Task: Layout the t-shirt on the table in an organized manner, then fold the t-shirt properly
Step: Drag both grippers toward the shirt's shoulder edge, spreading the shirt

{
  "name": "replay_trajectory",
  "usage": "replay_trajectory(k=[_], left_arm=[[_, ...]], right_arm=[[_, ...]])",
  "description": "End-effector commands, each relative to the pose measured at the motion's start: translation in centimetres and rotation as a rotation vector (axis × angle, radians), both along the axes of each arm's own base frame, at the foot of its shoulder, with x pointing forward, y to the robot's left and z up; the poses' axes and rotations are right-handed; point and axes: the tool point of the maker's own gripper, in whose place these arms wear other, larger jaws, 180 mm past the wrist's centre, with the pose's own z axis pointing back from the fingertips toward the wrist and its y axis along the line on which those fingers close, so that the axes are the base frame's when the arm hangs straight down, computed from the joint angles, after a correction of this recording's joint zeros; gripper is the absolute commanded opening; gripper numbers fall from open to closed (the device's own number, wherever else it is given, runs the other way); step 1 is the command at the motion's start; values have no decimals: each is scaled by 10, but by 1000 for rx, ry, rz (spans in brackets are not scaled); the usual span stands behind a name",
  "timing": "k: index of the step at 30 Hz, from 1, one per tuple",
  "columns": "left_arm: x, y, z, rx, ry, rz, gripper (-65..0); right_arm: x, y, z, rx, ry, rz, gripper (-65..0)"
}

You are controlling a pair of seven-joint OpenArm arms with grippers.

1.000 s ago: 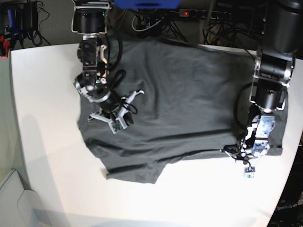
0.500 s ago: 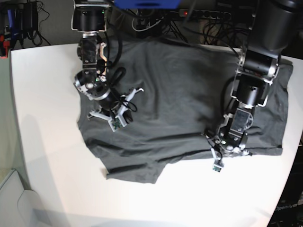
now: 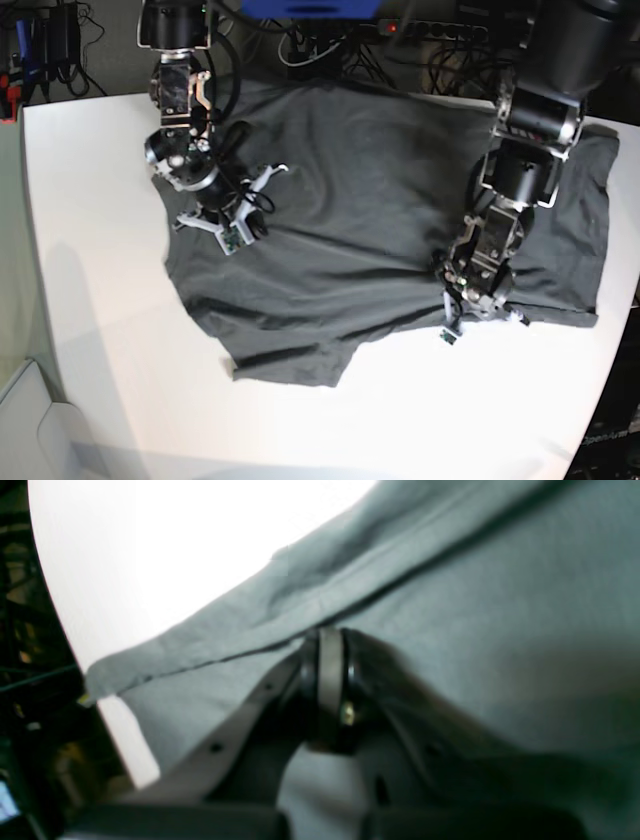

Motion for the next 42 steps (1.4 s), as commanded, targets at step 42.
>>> replay_trajectory(k=[42], left_arm=[[79,94,132,-156,-664,590,-648]], right_arm=[[-48,-14,-31,-33,96,3,-625]])
